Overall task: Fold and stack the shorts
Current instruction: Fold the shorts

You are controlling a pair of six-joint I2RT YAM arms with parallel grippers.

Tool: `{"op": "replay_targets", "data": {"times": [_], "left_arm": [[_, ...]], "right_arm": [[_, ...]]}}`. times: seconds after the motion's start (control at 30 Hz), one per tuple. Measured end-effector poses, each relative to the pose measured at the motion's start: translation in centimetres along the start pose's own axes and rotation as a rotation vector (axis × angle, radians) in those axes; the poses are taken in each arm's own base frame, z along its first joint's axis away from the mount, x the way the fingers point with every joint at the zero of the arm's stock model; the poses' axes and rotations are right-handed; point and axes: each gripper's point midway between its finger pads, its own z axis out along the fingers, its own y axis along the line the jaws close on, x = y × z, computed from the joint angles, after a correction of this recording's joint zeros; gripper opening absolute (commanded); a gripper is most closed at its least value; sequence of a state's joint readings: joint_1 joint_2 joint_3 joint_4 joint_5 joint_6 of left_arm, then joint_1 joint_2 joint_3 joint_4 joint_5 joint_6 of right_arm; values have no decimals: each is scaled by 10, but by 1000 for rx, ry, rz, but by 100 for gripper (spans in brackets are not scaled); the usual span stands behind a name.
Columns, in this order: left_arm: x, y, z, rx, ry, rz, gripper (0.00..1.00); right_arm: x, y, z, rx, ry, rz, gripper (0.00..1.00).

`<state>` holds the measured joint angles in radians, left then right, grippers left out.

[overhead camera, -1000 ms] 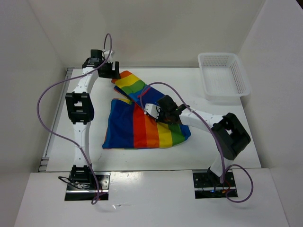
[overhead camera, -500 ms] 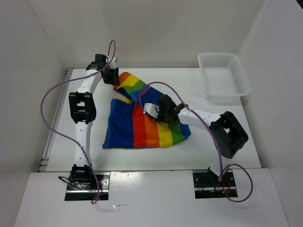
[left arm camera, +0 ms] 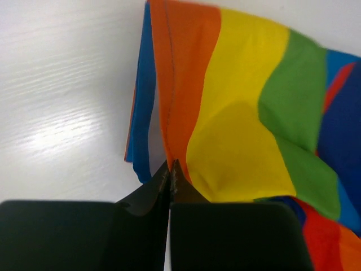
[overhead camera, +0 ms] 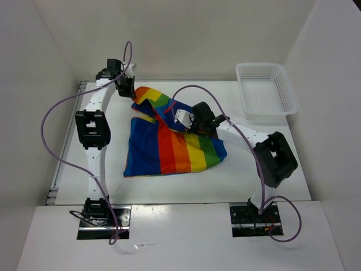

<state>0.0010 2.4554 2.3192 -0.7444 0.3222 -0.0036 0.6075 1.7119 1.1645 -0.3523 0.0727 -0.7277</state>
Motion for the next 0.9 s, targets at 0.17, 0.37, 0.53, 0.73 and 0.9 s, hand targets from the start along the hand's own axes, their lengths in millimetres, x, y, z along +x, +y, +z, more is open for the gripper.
{"op": "replay_targets", "data": {"times": [0.17,0.37,0.53,0.73,0.9], "left_arm": [[-31,-11,-84,-16,-71,-1,0],[-34,-52,-205,-21,-114,6,0],[84,-103,-235,13,148,-21,0],[231,-131,-209,55,613,-44,0],[275,-133,-212,45,753,-42,0]], "right_arm": [[4,-26,-14,61,-2,17,7],[-1,-49,-50,126,-48,12,7],[8,-60,-87,132,-77,-10,5],[30,-34,-103,20,-49,-86,4],[56,8,-101,-155,16,-123,1]]}}
